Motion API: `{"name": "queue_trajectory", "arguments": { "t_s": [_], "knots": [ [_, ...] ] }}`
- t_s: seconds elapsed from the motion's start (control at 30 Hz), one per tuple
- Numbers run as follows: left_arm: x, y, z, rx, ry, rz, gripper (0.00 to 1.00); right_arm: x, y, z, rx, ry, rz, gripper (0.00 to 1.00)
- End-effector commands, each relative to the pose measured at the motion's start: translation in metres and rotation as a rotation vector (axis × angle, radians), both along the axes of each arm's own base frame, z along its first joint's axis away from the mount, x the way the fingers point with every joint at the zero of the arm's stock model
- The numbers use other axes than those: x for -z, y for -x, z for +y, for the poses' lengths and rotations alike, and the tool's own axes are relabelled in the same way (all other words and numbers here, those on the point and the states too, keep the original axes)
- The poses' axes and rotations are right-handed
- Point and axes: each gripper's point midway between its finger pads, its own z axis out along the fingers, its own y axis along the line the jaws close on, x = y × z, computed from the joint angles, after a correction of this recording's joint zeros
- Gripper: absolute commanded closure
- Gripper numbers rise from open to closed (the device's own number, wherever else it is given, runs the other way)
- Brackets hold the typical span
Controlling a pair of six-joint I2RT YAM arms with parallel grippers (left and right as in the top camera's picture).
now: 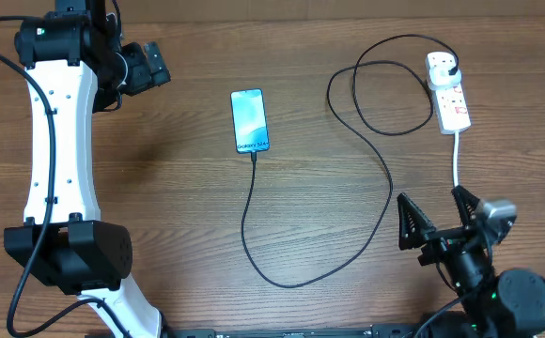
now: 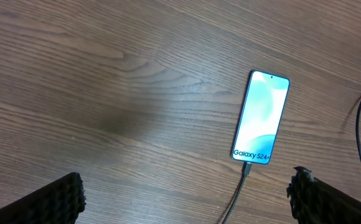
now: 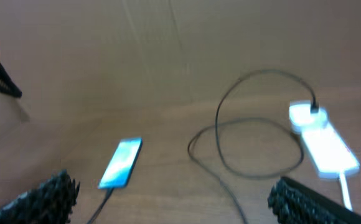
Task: Plug charger to phone and switch on socket
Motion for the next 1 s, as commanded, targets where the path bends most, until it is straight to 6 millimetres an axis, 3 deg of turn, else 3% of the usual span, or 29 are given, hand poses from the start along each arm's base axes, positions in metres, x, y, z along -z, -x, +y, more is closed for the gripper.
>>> {"name": "queue_trajectory", "arguments": {
  "t_s": [0.0, 0.2, 0.47, 0.87, 0.97],
  "knots": [
    [0.006, -0.002, -0.002, 0.001, 0.000, 0.014, 0.00, 0.005, -0.004, -0.006, 0.036, 0.031, -0.099, 0.00],
    [0.005, -0.002, -0.002, 0.001, 0.000, 0.013, 0.00, 0.018, -0.013, -0.006, 0.042, 0.023, -0.210, 0.00],
    [0.006, -0.002, -0.002, 0.001, 0.000, 0.014, 0.00, 0.045, -0.026, -0.006, 0.047, 0.022, -0.233, 0.00],
    [0.005, -0.002, -0.002, 0.001, 0.000, 0.013, 0.00, 0.075, -0.033, -0.008, 0.053, 0.121, -0.204, 0.00],
    [0.006, -0.002, -0.002, 0.001, 0.000, 0.014, 0.01, 0.091, -0.033, -0.008, 0.052, 0.125, -0.138, 0.00]
  ]
}}
